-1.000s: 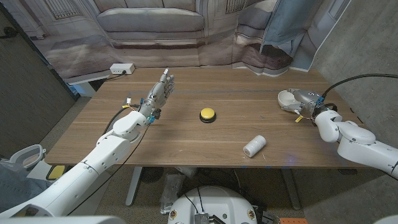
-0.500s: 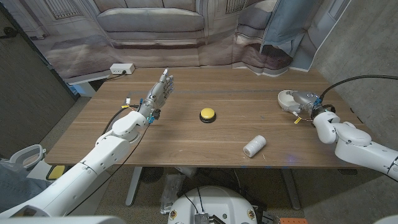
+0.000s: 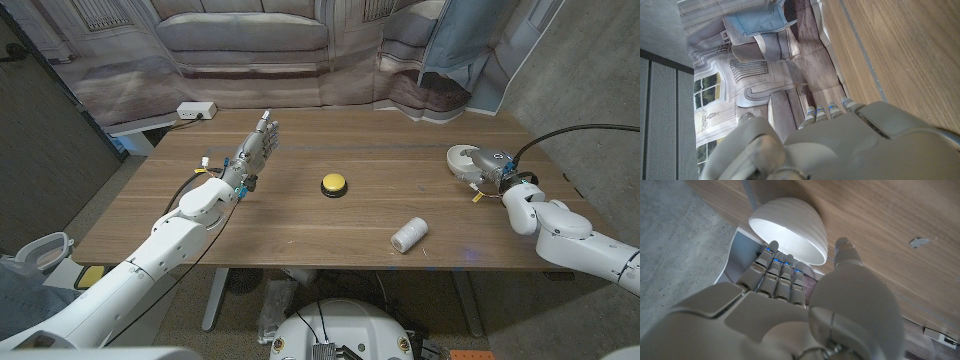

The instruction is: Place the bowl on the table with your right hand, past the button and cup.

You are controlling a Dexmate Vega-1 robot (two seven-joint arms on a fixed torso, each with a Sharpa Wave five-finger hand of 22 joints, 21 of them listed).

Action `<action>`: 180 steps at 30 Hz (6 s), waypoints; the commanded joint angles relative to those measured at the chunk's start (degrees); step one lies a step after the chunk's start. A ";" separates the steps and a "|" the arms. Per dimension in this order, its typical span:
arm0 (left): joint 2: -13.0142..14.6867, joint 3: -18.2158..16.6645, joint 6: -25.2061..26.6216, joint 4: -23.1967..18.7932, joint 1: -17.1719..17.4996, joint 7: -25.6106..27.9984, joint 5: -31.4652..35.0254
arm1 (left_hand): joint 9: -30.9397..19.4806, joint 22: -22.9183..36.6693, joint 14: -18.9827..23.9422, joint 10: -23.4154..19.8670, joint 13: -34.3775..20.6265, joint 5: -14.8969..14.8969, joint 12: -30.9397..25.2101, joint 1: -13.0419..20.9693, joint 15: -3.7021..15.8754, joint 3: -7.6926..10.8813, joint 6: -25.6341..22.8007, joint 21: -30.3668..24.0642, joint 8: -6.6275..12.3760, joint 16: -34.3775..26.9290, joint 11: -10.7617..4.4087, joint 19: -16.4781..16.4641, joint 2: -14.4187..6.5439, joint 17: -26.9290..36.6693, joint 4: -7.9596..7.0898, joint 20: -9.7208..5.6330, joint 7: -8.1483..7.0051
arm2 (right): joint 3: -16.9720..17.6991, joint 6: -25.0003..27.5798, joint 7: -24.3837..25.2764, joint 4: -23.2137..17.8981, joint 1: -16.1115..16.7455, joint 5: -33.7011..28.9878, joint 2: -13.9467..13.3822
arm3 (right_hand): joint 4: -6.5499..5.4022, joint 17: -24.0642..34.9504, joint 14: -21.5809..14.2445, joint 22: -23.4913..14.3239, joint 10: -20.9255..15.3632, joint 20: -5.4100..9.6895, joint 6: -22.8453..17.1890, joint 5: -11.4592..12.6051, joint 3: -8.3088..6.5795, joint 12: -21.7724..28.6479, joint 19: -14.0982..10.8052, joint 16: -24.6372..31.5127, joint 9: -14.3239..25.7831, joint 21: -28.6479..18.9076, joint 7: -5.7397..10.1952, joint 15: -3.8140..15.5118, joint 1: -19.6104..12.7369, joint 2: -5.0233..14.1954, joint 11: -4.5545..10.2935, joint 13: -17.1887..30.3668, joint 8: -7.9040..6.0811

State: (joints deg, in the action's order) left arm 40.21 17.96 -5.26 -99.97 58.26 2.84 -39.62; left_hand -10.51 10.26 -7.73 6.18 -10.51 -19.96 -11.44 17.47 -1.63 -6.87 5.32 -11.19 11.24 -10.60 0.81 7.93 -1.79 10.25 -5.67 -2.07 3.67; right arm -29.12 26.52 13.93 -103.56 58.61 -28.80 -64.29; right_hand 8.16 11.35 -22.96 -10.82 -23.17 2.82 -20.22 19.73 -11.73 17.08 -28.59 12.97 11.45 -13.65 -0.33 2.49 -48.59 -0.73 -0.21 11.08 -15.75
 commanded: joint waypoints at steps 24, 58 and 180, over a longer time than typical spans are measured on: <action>0.04 0.34 0.49 0.44 -0.53 -0.38 -0.17 | -0.13 0.08 -0.03 0.06 -0.17 -0.36 -0.15 0.87 0.11 -0.06 -0.53 -0.28 0.16 -0.12 -0.13 0.52 -1.35 0.14 0.20 -1.31 -0.02 | -3.87 0.24 1.98 5.60 -3.35 -4.10 3.47 | -0.41 0.34 -3.88 -0.35 -3.46 4.96 -3.90 -0.32 -0.79 0.71 -2.63 0.82 0.13 -1.00 1.89 5.03 -1.91 1.72 2.35 0.13 -0.45; 0.20 0.21 0.43 0.14 0.20 -0.22 -0.34 | -0.13 0.08 -0.01 0.00 -0.17 -0.26 -0.14 1.53 0.17 -0.16 -0.66 -0.29 0.14 -0.12 -0.10 0.49 -1.92 0.14 0.38 -1.31 0.04 | -6.61 1.34 5.87 9.86 -4.48 -8.76 4.97 | -0.27 0.87 -12.25 -1.01 -12.23 8.12 -13.76 -2.46 -1.86 2.68 -7.74 2.13 0.03 -3.13 6.10 9.08 -5.01 3.79 6.56 0.08 -2.06; -0.67 1.22 0.64 2.81 -2.94 -2.23 -0.44 | -0.14 0.11 -0.01 -0.03 -0.19 0.19 -0.08 2.38 0.17 -1.38 -0.79 -0.26 0.00 -0.11 -0.15 0.71 -2.60 0.17 0.44 -1.13 -0.07 | 2.71 7.89 8.56 -4.43 2.01 -7.36 -0.46 | -1.24 12.09 -37.75 -11.59 -41.18 8.84 -41.96 -8.90 4.07 0.46 -7.56 6.21 2.41 -40.03 12.13 11.28 -26.06 8.94 10.62 0.97 1.30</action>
State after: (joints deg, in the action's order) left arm 39.07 19.44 -5.42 -96.78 55.35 0.43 -39.91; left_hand -10.51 10.26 -7.73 6.18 -10.51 -19.96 -11.43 19.64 -1.63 -7.82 4.59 -11.19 11.24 -10.60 0.81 7.93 -3.94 10.25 -5.04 -2.07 3.78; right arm -27.50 32.87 24.31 -105.59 60.13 -35.40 -63.28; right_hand 7.18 23.27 -60.06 -22.31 -63.98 3.38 -57.56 10.58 -7.81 17.48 -36.47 19.17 13.71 -53.25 7.60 10.12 -69.50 3.08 9.94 11.84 -14.46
